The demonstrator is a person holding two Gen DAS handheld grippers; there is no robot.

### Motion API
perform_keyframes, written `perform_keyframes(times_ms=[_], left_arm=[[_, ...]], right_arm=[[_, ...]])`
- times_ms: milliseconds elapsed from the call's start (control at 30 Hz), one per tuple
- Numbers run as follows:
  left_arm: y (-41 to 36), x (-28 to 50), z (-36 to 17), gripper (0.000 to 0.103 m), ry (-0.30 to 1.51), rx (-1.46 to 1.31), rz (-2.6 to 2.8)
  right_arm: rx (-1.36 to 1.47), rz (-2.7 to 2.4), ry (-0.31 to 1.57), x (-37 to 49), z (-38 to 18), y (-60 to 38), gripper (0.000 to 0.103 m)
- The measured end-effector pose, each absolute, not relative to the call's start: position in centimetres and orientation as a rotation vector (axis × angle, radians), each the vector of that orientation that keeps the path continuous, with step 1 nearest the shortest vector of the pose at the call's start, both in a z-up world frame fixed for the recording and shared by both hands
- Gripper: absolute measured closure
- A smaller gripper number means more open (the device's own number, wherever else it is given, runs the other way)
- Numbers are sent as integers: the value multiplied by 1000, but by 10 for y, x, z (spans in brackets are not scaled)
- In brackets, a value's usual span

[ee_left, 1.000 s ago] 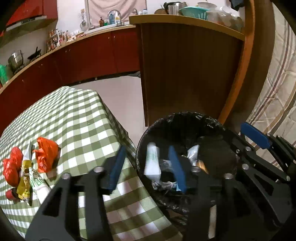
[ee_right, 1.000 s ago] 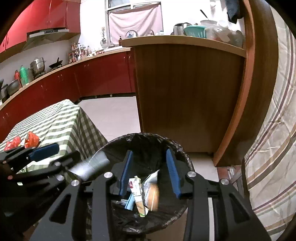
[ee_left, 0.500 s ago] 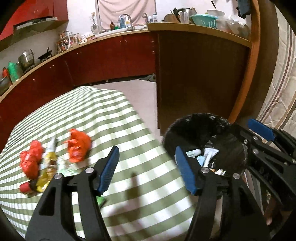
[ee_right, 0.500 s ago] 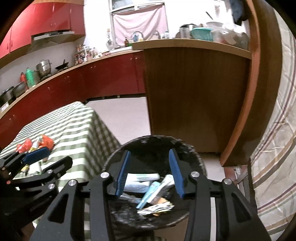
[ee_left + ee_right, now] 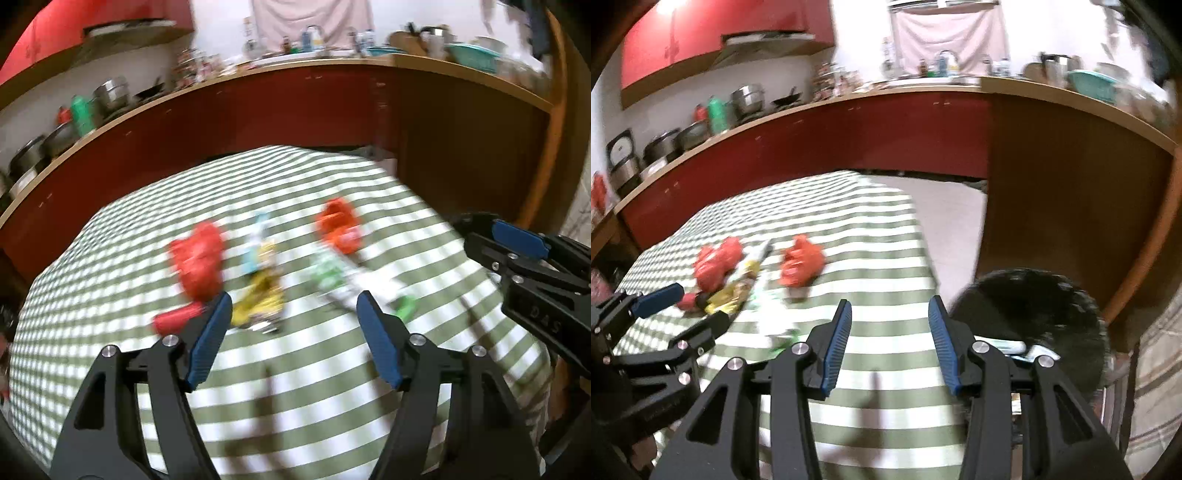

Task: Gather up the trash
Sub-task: 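Move both tools back to the table toward the yellow wrapper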

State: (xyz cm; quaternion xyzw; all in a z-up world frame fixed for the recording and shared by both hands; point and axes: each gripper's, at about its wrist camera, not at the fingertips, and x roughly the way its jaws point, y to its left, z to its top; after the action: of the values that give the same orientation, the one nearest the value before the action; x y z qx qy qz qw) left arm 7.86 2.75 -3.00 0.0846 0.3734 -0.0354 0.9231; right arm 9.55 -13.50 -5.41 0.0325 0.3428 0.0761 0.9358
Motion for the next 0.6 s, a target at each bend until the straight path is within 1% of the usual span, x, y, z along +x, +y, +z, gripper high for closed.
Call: perform_keyframes(times_ms=[133,367,600], left_arm=[[74,75,-35,32,797,134,16],[133,70,-42,32,828,89,132],[174,68,-42,32,837,38,199]], right_arm=[[26,210,726,100,-58,-104,60],[0,258,756,108,-61,-67,59],[-26,296,745,109,-54,-34,59]])
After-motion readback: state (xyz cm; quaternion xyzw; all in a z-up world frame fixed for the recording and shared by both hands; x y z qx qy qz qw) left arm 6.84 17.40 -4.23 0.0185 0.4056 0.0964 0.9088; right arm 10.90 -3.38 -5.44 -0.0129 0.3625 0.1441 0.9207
